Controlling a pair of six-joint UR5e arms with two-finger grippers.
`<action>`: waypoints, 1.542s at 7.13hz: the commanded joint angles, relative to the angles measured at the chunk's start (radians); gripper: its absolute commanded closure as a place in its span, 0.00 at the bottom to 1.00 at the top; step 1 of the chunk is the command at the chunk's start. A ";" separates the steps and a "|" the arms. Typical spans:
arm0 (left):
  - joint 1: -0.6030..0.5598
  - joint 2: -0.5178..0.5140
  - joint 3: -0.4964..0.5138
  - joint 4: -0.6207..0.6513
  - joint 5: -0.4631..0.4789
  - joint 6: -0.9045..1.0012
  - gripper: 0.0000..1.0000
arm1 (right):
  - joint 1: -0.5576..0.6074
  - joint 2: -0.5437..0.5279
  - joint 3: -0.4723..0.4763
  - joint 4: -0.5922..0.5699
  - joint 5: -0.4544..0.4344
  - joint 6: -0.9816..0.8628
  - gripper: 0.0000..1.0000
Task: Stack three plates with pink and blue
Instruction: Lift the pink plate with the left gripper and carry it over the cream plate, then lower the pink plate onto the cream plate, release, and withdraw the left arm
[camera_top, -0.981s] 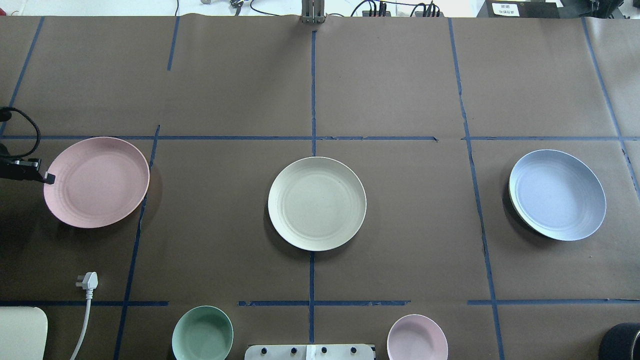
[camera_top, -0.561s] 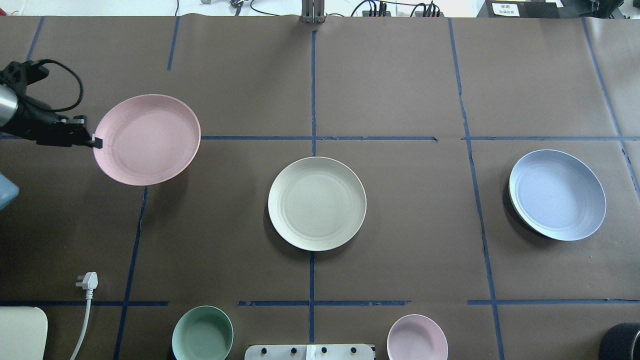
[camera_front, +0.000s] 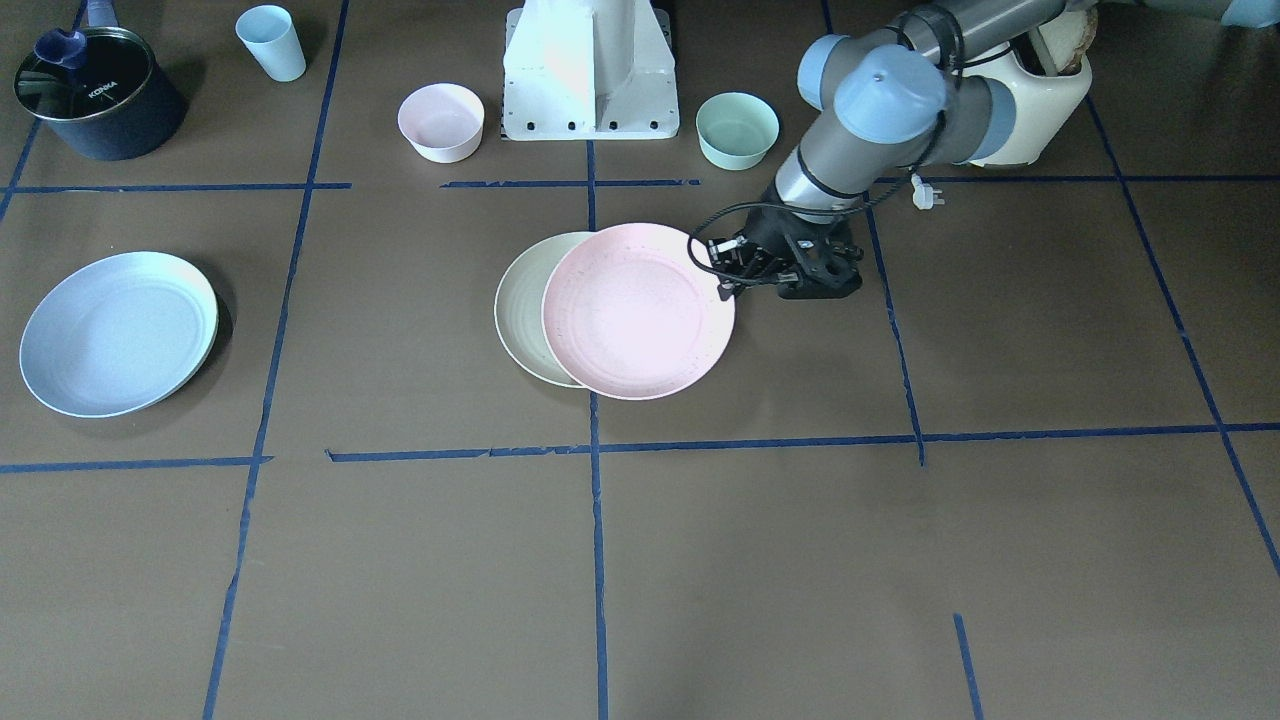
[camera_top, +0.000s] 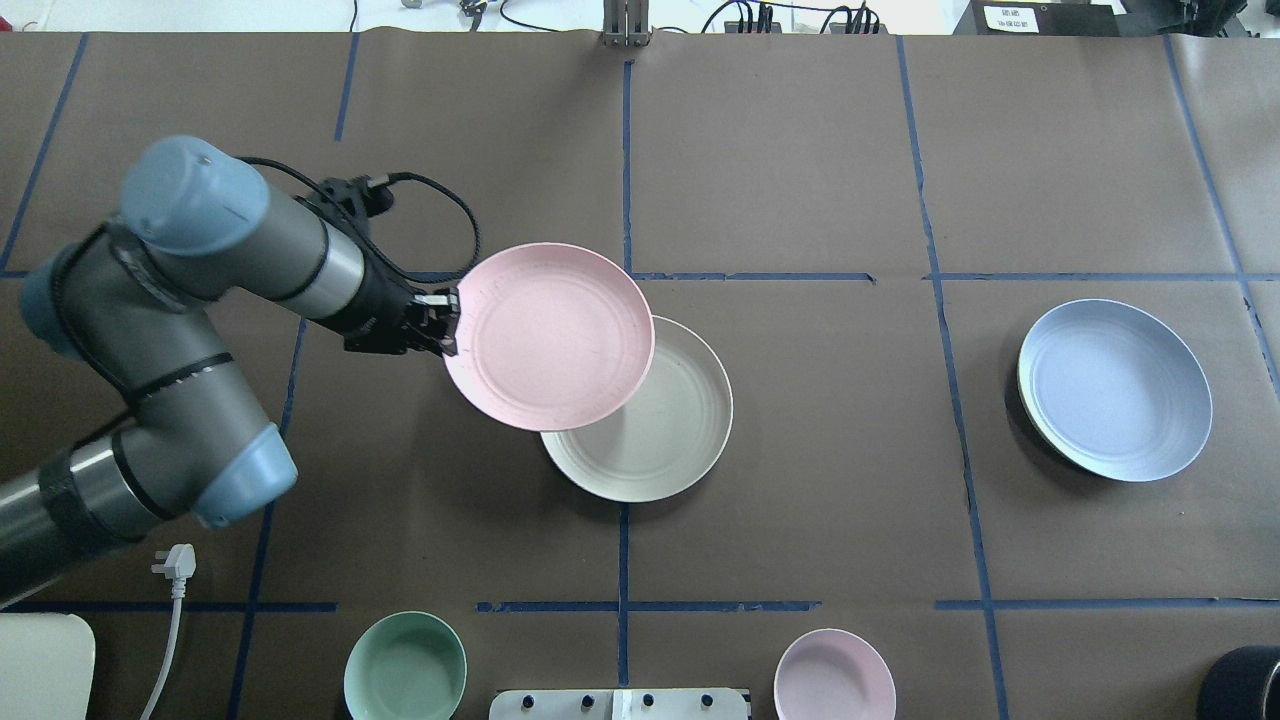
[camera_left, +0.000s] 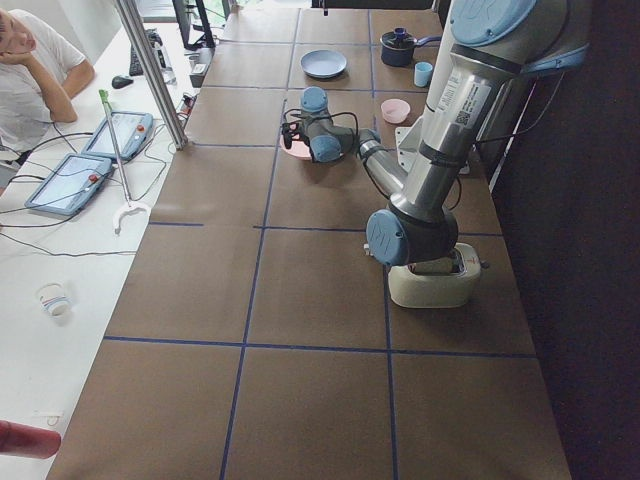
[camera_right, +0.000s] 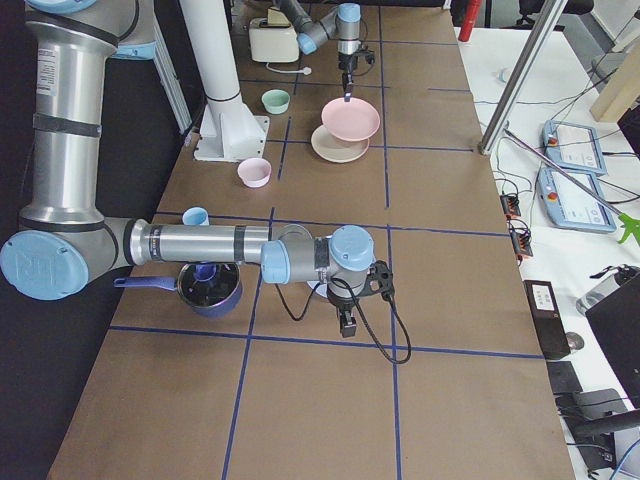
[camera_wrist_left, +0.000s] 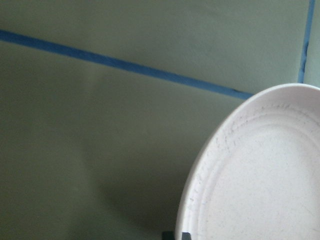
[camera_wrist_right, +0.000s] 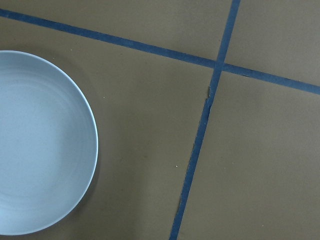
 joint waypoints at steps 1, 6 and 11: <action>0.055 -0.054 0.042 0.012 0.042 -0.016 1.00 | 0.000 0.000 -0.001 0.000 0.000 0.000 0.00; 0.020 -0.041 0.049 0.029 0.044 0.020 0.00 | 0.000 -0.002 0.002 0.000 0.000 0.000 0.00; -0.338 0.271 -0.296 0.489 -0.159 0.859 0.00 | 0.000 -0.002 0.002 0.000 0.002 0.006 0.00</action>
